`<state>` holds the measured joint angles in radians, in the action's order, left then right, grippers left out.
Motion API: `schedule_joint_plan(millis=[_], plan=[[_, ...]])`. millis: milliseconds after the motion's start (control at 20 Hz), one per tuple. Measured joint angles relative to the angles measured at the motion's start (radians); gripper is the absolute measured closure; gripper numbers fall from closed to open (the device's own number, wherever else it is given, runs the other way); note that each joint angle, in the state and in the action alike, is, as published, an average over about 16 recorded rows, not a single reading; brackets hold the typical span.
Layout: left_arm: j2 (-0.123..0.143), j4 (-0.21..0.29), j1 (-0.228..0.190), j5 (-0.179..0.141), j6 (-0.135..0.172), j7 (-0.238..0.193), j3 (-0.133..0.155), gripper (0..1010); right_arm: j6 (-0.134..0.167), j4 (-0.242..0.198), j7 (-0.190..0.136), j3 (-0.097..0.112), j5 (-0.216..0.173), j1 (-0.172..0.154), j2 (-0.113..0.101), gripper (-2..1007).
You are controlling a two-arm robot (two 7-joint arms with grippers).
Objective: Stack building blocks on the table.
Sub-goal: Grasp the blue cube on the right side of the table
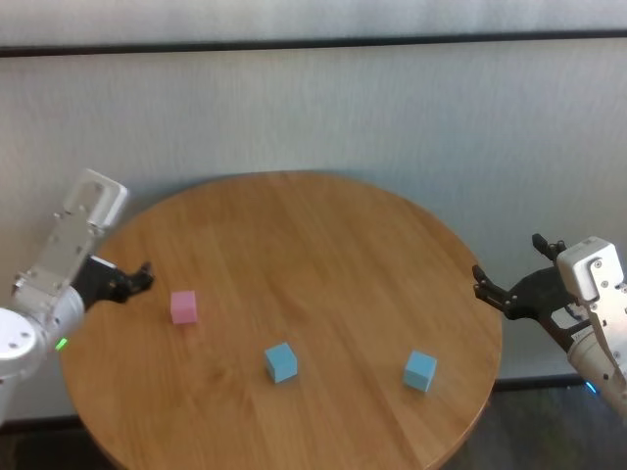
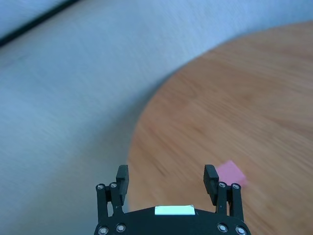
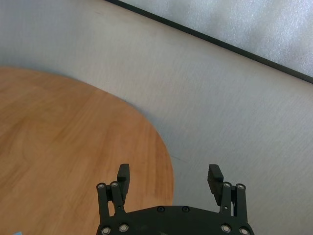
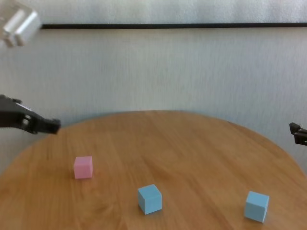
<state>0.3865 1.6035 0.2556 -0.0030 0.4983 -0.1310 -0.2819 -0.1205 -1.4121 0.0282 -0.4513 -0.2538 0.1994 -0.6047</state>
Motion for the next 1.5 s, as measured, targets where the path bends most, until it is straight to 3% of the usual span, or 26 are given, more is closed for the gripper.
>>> schedule_joint_plan(millis=[250, 500, 650, 800, 1050, 1500], plan=[[-0.001, 0.000, -0.016, 0.001, -0.020, 0.018, 0.035, 8, 0.000, 0.000, 0.000, 0.000, 0.000, 0.000, 0.000, 0], [-0.001, -0.001, -0.016, -0.001, -0.034, 0.021, 0.043, 8, 0.000, 0.000, 0.000, 0.000, 0.000, 0.000, 0.000, 0], [-0.001, -0.002, -0.015, -0.001, -0.032, 0.021, 0.041, 8, 0.010, -0.006, -0.017, 0.000, -0.007, -0.001, -0.003, 0], [-0.001, -0.003, -0.014, -0.002, -0.028, 0.021, 0.038, 8, 0.039, -0.022, -0.051, 0.002, -0.027, -0.003, -0.012, 0], [-0.002, -0.004, -0.013, -0.002, -0.024, 0.022, 0.036, 8, 0.124, -0.061, -0.130, 0.009, -0.080, -0.003, -0.034, 0], [-0.002, -0.005, -0.012, -0.003, -0.021, 0.022, 0.033, 8, 0.357, -0.155, -0.303, 0.021, -0.204, -0.002, -0.080, 1]])
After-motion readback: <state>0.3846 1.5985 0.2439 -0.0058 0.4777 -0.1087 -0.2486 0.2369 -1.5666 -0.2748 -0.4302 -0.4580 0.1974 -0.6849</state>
